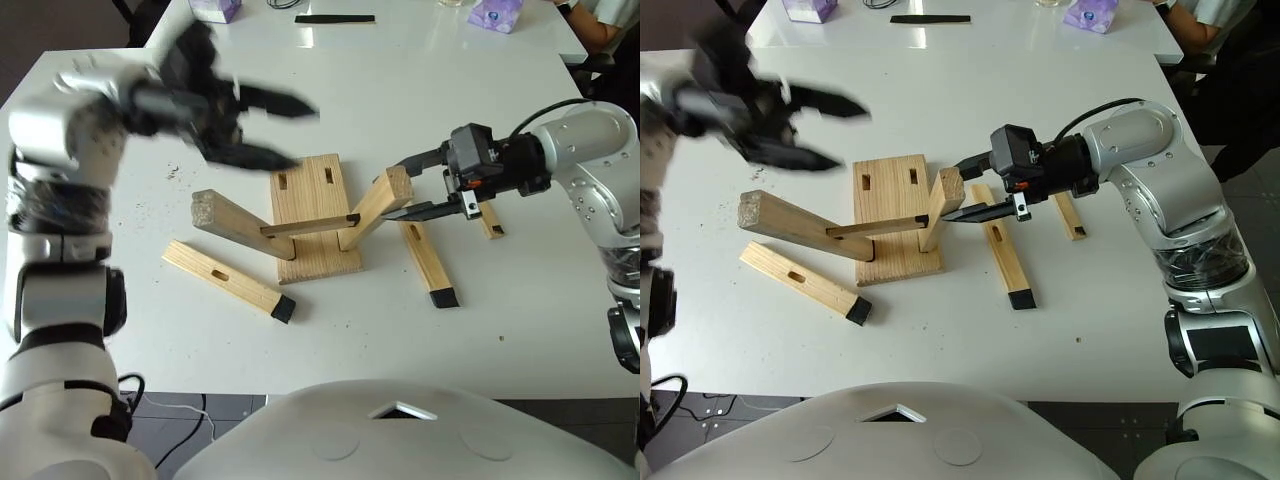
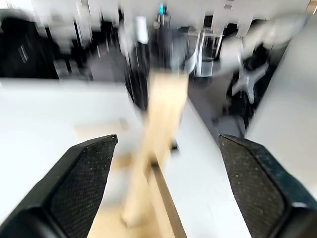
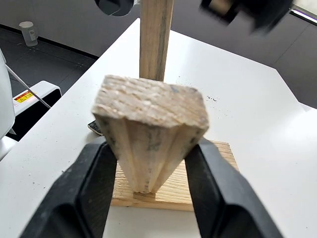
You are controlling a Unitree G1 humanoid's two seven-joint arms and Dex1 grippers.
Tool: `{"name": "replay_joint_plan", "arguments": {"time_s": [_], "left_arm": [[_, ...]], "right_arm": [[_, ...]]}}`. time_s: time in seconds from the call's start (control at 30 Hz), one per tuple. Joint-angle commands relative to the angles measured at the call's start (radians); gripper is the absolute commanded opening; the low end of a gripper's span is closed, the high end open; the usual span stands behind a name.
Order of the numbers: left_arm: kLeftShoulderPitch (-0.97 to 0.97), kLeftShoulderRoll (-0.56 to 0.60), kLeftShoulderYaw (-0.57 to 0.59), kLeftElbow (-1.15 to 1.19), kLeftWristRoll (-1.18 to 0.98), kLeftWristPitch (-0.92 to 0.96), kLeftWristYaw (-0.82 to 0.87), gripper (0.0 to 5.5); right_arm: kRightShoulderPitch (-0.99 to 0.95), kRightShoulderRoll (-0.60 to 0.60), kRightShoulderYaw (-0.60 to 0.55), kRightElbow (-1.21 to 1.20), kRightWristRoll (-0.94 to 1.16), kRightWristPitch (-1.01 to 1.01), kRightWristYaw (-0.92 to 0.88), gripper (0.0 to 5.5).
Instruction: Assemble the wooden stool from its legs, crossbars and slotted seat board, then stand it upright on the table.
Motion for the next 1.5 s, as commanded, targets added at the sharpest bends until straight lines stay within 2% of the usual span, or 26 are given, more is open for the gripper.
{"name": "replay_joint_plan", "arguments": {"time_s": [0.03, 0.13, 0.23, 0.3, 0.4, 0.5, 0.57, 0.7, 0.77, 0.87, 1.13, 1.37, 1.5], "left_arm": [[0.072, -0.091, -0.114, 0.065, 0.175, -0.107, 0.045, 3.77], [-0.017, -0.16, -0.026, 0.127, 0.126, -0.068, 0.098, 3.77], [-0.197, -0.181, 0.2, 0.176, -0.002, -0.012, 0.232, 3.77], [-0.286, -0.136, 0.318, 0.195, -0.033, 0.004, 0.322, 3.77], [-0.276, -0.032, 0.373, 0.234, 0.123, -0.157, 0.427, 3.77], [-0.096, 0.08, 0.389, 0.281, 0.306, -0.384, 0.472, 3.77], [0.165, 0.143, 0.447, 0.229, 0.356, -0.508, 0.429, 3.77], [0.541, 0.126, 0.549, 0.007, 0.325, -0.562, 0.394, 4.41], [0.655, 0.101, 0.565, -0.167, 0.26, -0.514, 0.388, 4.68], [0.74, 0.099, 0.576, -0.349, 0.155, -0.404, 0.396, 4.74], [0.66, 0.11, 0.577, -0.555, -0.069, -0.146, 0.518, 4.74], [0.751, 0.157, 0.55, -0.542, 0.065, -0.205, 0.449, 4.74], [0.74, 0.155, 0.527, -0.545, 0.082, -0.211, 0.443, 4.74]], "right_arm": [[0.059, -0.021, 0.087, 0.037, -0.108, 0.028, 0.035, 2.01], [0.051, -0.022, 0.093, 0.044, -0.113, 0.025, 0.05, 2.01], [0.054, -0.03, 0.086, 0.039, -0.105, 0.03, 0.041, 2.01], [0.066, -0.041, 0.068, 0.026, -0.093, 0.038, 0.03, 2.01], [0.094, -0.069, 0.021, 0.002, -0.07, 0.051, 0.013, 2.01], [0.143, -0.103, -0.042, -0.045, -0.045, 0.069, -0.013, 2.01], [0.184, -0.129, -0.09, -0.085, -0.018, 0.089, -0.031, 2.01], [0.27, -0.168, -0.149, -0.143, 0.002, 0.105, -0.058, 2.01], [0.303, -0.179, -0.174, -0.163, 0.008, 0.111, -0.069, 2.01], [0.32, -0.186, -0.186, -0.177, 0.013, 0.116, -0.081, 2.01], [0.226, -0.169, -0.138, -0.188, 0.009, 0.136, -0.076, 2.01], [0.083, -0.079, -0.029, -0.145, -0.042, 0.159, -0.084, 2.01], [0.032, -0.035, 0.018, -0.092, -0.084, 0.154, -0.077, 2.01]]}}
